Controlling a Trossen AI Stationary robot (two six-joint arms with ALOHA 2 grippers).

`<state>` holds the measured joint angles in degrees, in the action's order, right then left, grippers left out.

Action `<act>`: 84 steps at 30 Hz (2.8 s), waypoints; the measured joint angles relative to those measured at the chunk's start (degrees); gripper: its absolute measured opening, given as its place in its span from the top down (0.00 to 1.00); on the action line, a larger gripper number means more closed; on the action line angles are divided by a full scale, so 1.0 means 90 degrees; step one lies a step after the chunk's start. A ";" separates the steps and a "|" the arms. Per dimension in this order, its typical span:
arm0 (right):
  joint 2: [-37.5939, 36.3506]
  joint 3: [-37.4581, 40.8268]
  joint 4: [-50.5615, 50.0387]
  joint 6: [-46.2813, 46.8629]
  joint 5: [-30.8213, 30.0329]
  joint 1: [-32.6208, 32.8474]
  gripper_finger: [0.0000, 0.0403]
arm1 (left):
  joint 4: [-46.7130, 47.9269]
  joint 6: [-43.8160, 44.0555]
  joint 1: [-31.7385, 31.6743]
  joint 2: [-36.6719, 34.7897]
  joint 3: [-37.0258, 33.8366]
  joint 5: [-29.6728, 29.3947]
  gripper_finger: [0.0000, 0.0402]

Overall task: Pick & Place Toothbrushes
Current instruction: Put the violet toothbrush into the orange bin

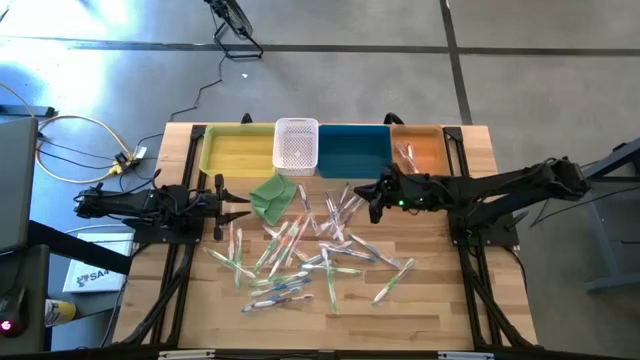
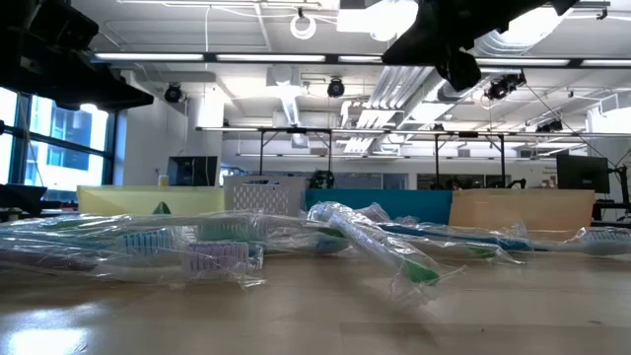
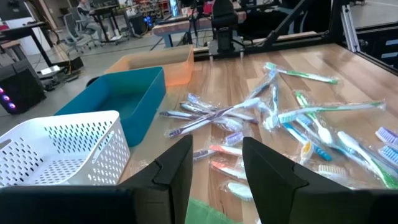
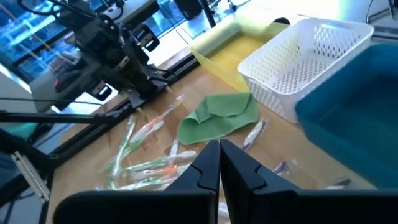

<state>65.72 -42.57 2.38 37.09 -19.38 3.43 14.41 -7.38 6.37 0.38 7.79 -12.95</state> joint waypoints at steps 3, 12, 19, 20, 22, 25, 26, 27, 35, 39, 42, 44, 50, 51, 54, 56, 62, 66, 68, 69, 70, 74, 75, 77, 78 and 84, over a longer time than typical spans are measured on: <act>0.0187 0.0000 0.0093 0.0244 -0.0064 0.0051 0.99 | -0.0007 0.0000 0.0001 0.0000 0.0001 0.0000 0.66; 0.0592 -0.0346 0.0074 0.0212 -0.0094 0.0053 0.99 | -0.0010 0.0000 0.0001 0.0000 0.0000 0.0000 0.66; 0.1031 -0.0858 -0.0811 0.0412 -0.0297 0.0050 0.99 | -0.0005 0.0000 0.0001 0.0000 0.0002 -0.0001 0.66; 0.1131 -0.0948 -0.0965 0.0509 -0.0361 0.0050 0.99 | -0.0005 0.0000 0.0000 0.0000 0.0000 -0.0002 0.66; 0.1341 -0.1103 -0.1266 0.0621 -0.0460 0.0050 0.99 | -0.0005 0.0000 0.0000 0.0000 0.0002 -0.0002 0.66; 0.1684 -0.1389 -0.1703 0.0790 -0.0478 0.0048 0.99 | -0.0005 0.0000 0.0002 0.0000 0.0001 -0.0004 0.66; 0.1793 -0.1446 -0.1735 0.0791 -0.0476 0.0050 0.99 | -0.0005 -0.0001 0.0001 0.0000 0.0001 -0.0008 0.66; 0.1877 -0.1466 -0.1714 0.0748 -0.0473 0.0050 0.99 | -0.0002 0.0000 0.0002 0.0000 0.0000 -0.0010 0.66; 0.2306 -0.1469 -0.1471 0.0540 -0.0118 0.0031 0.99 | 0.0003 -0.0001 0.0002 0.0000 0.0002 -0.0015 0.66; 0.2537 -0.1469 -0.1483 0.0544 0.0135 0.0031 0.99 | 0.0062 -0.0002 0.0000 0.0000 0.0000 -0.0015 0.66; 0.2689 -0.1469 -0.1482 0.0582 0.0186 0.0031 0.96 | 0.0131 -0.0002 0.0000 0.0000 0.0000 -0.0034 0.66; 0.2758 -0.1469 -0.1494 0.0580 0.0170 0.0031 0.93 | 0.0138 -0.0002 0.0000 0.0000 0.0001 -0.0034 0.66; 0.2761 -0.1469 -0.1481 0.0664 0.0196 0.0031 0.77 | 0.0139 -0.0002 0.0002 0.0000 0.0002 -0.0034 0.66; 0.2761 -0.1469 -0.1474 0.0760 0.0212 0.0031 0.74 | 0.0140 -0.0002 0.0000 0.0000 0.0001 -0.0034 0.66; 0.2764 -0.1469 -0.1480 0.0973 0.0446 0.0031 0.70 | 0.0141 -0.0002 0.0002 0.0000 0.0001 -0.0034 0.66; 0.2835 -0.1469 -0.1474 0.1029 0.0560 0.0036 0.69 | 0.0142 -0.0002 0.0002 0.0000 0.0002 -0.0034 0.66; 0.3076 -0.1470 -0.1453 0.1296 0.0724 0.0082 0.69 | 0.0171 -0.0002 0.0002 0.0000 0.0001 -0.0032 0.66; 0.3255 -0.1467 -0.1481 0.1552 0.0723 0.0079 0.69 | 0.0199 -0.0002 0.0000 0.0000 0.0002 -0.0029 0.66; 0.3341 -0.1467 -0.1466 0.1592 0.0722 0.0079 0.69 | 0.0228 -0.0002 0.0002 0.0000 0.0001 -0.0029 0.66; 0.3366 -0.1467 -0.1476 0.1592 0.0748 0.0077 0.69 | 0.0244 -0.0002 0.0002 0.0000 0.0001 -0.0029 0.66; 0.3380 -0.1467 -0.1507 0.1592 0.0836 0.0079 0.69 | 0.0244 -0.0002 0.0002 0.0000 0.0002 -0.0029 0.66; 0.3423 -0.1469 -0.1463 0.1595 0.0833 0.0084 0.69 | 0.0238 -0.0002 0.0000 0.0000 0.0002 -0.0029 0.66; 0.3437 -0.1468 -0.1481 0.1597 0.0748 0.0083 0.69 | 0.0238 -0.0002 0.0000 0.0000 0.0000 -0.0029 0.66; 0.3535 -0.1467 -0.1415 0.1759 0.0497 0.0082 0.69 | 0.0238 -0.0002 0.0002 0.0000 0.0002 -0.0029 0.66; 0.3565 -0.1469 -0.1404 0.1855 0.0436 0.0081 0.69 | 0.0238 -0.0002 0.0002 0.0000 0.0001 -0.0029 0.66; 0.3713 -0.1465 -0.1390 0.1750 0.0539 0.0116 0.69 | 0.0256 -0.0002 0.0000 0.0000 0.0002 -0.0010 0.66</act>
<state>99.13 -55.75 -10.13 52.84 -14.53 4.48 16.71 -7.40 6.37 0.38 7.81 -13.04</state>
